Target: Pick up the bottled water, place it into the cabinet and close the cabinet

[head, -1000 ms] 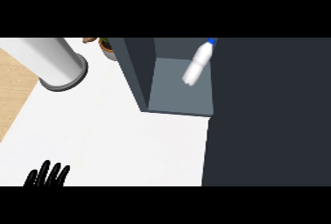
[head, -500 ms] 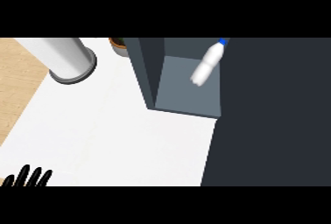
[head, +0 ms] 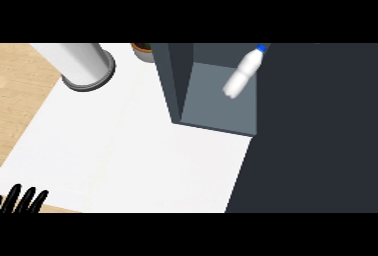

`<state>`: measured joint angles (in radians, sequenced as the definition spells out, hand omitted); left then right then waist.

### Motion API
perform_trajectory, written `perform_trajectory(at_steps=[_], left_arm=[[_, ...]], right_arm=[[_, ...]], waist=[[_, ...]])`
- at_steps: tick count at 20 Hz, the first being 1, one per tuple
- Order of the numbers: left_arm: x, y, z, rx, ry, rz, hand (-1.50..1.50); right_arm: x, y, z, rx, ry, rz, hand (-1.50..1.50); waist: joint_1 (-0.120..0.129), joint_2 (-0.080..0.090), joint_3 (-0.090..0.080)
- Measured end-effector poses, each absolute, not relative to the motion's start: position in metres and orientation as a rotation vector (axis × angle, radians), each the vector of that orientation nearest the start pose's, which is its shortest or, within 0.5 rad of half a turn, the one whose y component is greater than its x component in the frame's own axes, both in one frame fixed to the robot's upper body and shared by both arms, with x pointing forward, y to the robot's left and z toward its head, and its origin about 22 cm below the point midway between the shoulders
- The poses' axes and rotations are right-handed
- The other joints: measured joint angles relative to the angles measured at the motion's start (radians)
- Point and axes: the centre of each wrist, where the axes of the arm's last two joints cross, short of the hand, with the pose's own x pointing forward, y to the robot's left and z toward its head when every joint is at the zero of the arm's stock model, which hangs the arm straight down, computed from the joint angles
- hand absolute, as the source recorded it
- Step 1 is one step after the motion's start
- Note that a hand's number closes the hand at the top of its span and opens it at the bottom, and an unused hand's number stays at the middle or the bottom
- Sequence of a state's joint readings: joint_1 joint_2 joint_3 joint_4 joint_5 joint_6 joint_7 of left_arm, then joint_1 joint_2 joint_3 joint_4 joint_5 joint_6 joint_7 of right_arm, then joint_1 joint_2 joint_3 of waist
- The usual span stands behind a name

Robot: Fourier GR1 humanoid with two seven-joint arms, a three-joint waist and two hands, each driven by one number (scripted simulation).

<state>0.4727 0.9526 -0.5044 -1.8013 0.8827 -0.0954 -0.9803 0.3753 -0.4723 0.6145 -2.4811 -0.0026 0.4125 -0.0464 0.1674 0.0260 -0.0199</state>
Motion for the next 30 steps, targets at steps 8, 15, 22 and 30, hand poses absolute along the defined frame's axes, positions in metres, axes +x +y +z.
perform_trajectory(at_steps=[8, 15, 22, 30], left_arm=[[0.098, 0.34, 0.018, -0.472, -1.86, 0.027, -1.5], [0.102, 0.346, 0.023, -0.478, -1.867, 0.015, -1.5], [0.1, 0.353, 0.024, -0.468, -1.856, 0.025, -1.5], [0.096, 0.361, 0.022, -0.438, -1.845, 0.058, -1.5]], right_arm=[[0.099, -0.183, 0.139, 0.778, -1.783, 0.945, 1.5], [0.119, -0.17, 0.126, 0.869, -1.708, 0.817, 1.5], [0.169, -0.157, 0.108, 0.87, -1.62, 0.695, 1.5], [0.248, -0.132, 0.116, 0.678, -1.612, 0.498, 1.5]], waist=[[0.016, 0.014, -0.001], [0.034, 0.021, 0.0], [0.031, 0.018, 0.008], [-0.009, 0.0, 0.013]])
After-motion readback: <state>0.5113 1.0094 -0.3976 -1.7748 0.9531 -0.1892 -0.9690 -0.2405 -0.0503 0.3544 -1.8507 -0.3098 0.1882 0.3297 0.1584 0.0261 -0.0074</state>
